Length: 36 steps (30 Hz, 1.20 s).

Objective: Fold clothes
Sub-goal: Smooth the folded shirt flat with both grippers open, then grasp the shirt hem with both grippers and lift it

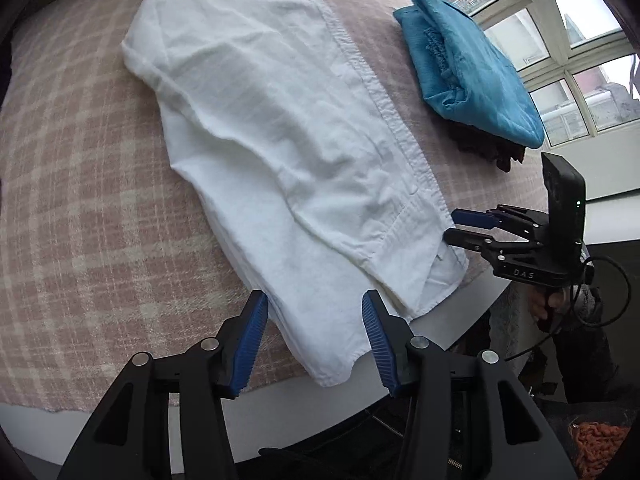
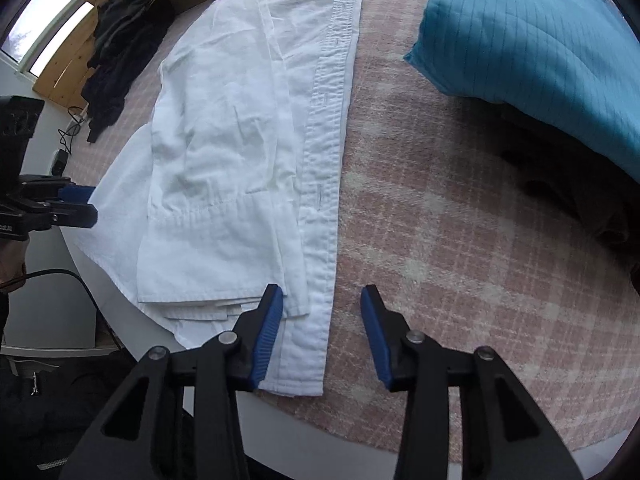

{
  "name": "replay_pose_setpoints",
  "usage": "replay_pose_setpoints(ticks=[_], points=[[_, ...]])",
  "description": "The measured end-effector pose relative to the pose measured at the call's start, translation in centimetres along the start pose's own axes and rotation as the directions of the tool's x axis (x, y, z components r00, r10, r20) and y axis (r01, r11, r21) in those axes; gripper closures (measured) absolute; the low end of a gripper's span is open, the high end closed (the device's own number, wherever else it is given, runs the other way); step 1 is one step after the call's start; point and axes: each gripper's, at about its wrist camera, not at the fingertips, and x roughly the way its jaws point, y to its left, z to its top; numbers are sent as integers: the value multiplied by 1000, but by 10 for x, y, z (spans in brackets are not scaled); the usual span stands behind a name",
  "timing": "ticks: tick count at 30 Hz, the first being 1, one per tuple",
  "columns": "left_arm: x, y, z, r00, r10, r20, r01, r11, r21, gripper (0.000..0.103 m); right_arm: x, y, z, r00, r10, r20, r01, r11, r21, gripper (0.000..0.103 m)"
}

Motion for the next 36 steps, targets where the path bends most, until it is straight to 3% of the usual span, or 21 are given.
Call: replay_pose_setpoints(ticks=[7,11,16,22,26,28,29,30,31,34,36], points=[[3,-10,16,1000,14,1,-14,999,34,57,6,14,-3,999,-40,-15,40,998,-47,55],[0,-1,2,997,77,13,-77,997,22,57,8,18,-4,999,-48,-25,47,997,-58,53],[1,16,-23,991,133,3,-132,990,-50,56,8,12,-6,1000,2,-23,-3,1000,-27,53],[20,21,-34,995,92,-33,-95,991,-90,53,10,23,-19,998,66,9,-65,994,-85,53],[28,15,-28,999,16,-29,-18,995,-96,53,12,32,-23,996,87,32,-83,989,-124,57],[31,13,-28,1000,-6,-13,4,995,-105,61,12,33,-23,994,97,48,-91,988,-125,62],[32,12,-28,1000,-1,-2,1,995,-104,69,12,32,-24,994,91,52,-84,988,-130,70],[33,11,-29,1000,0,8,0,995,-103,88,12,30,-23,995,81,57,-73,988,-133,75],[36,13,-29,1000,-9,9,10,994,-105,97,12,23,-21,995,80,60,-73,990,-122,85],[39,15,-30,999,-45,30,48,992,-119,99,12,-1,-6,988,147,44,-145,989,-34,95],[38,15,-30,997,-62,38,67,990,-124,99,12,-7,-1,982,188,29,-189,982,9,96]])
